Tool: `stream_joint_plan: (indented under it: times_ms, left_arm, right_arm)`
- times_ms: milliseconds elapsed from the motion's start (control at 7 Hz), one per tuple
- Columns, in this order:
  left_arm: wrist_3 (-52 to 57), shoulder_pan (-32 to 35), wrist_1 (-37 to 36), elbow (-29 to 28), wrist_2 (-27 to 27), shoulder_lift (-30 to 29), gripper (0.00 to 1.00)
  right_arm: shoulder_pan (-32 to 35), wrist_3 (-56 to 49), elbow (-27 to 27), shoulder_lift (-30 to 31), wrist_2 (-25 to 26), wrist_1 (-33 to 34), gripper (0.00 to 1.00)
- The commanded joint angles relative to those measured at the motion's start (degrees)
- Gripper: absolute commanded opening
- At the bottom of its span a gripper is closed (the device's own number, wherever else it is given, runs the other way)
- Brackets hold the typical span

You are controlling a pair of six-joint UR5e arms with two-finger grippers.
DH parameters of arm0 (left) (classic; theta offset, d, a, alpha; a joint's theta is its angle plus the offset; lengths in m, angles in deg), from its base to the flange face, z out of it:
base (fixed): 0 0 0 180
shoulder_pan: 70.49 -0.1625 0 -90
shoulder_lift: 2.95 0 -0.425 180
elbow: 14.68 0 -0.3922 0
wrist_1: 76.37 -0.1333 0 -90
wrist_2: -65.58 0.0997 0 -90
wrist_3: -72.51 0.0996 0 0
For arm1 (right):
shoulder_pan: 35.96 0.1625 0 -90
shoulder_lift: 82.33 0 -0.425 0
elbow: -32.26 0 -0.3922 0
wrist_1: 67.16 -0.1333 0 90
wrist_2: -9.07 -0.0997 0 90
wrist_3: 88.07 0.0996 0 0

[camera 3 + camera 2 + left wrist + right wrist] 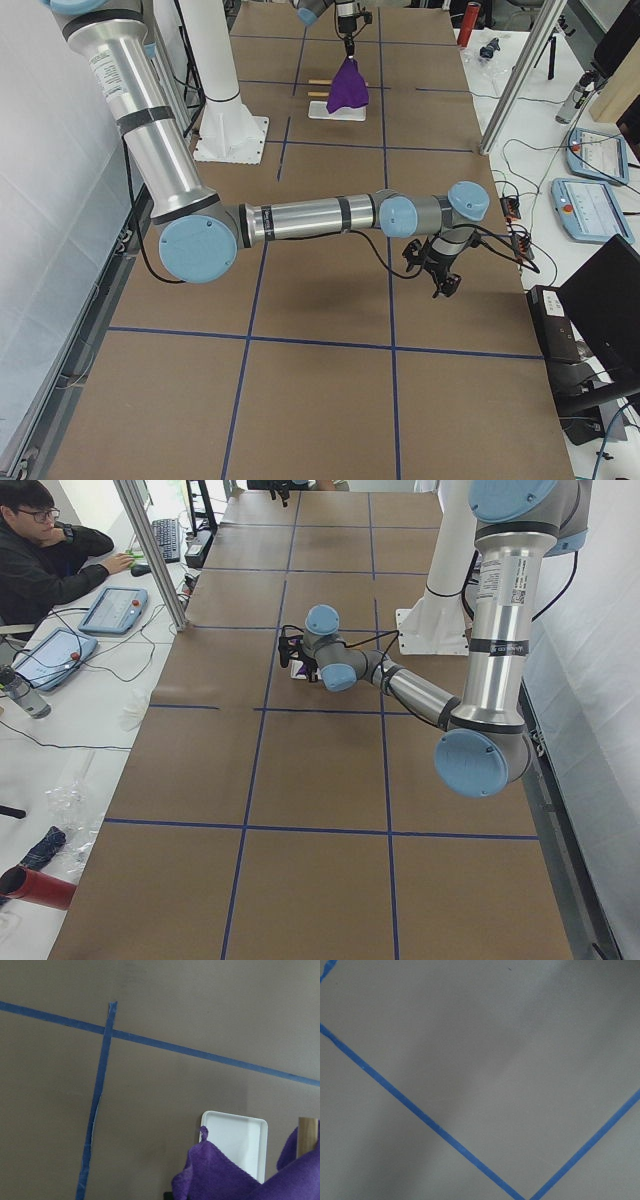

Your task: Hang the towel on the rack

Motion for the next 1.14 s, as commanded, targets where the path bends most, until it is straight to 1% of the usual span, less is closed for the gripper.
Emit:
stream_joint_plan:
  times_ms: [0, 143, 286, 429, 571, 714, 857, 1000]
  left_arm:
    - [0.27, -0.13, -0.13, -0.05, 0.11, -0.58, 1.0]
    - [3.31, 0.04, -0.39, -0.05, 0.11, -0.5, 1.0]
    - [11.61, 2.22, -0.74, -0.14, -0.41, 0.37, 1.0]
    - [20.13, 5.28, -4.57, 0.04, -0.59, 0.73, 1.0]
    - [33.01, 9.58, -11.66, 0.65, -0.59, 0.91, 1.0]
    - [49.49, 15.63, -18.51, 0.22, -0.59, 0.91, 1.0]
    - [62.54, 21.86, -24.06, -0.57, -0.59, 1.0, 1.0]
    - [70.59, 26.89, -28.56, -1.36, -0.59, 1.08, 1.0]
  right_arm:
    - [2.05, 0.59, 0.11, 3.31, -1.37, -0.31, 1.0]
    - [3.81, 0.68, 0.11, 3.68, -1.82, -0.05, 1.0]
    - [6.09, 1.11, 0.2, 4.91, -1.91, 0.3, 1.0]
    - [8.37, 4.69, 0.2, 6.4, -1.91, 0.3, 1.0]
    - [10.4, 8.55, 0.2, 7.98, -1.91, 0.13, 1.0]
    - [11.55, 11.72, 0.02, 10.0, -1.82, -0.22, 1.0]
    - [11.56, 13.93, -0.41, 10.89, -1.91, -0.4, 1.0]
    - [11.56, 14.12, -0.5, 10.89, -1.91, -0.4, 1.0]
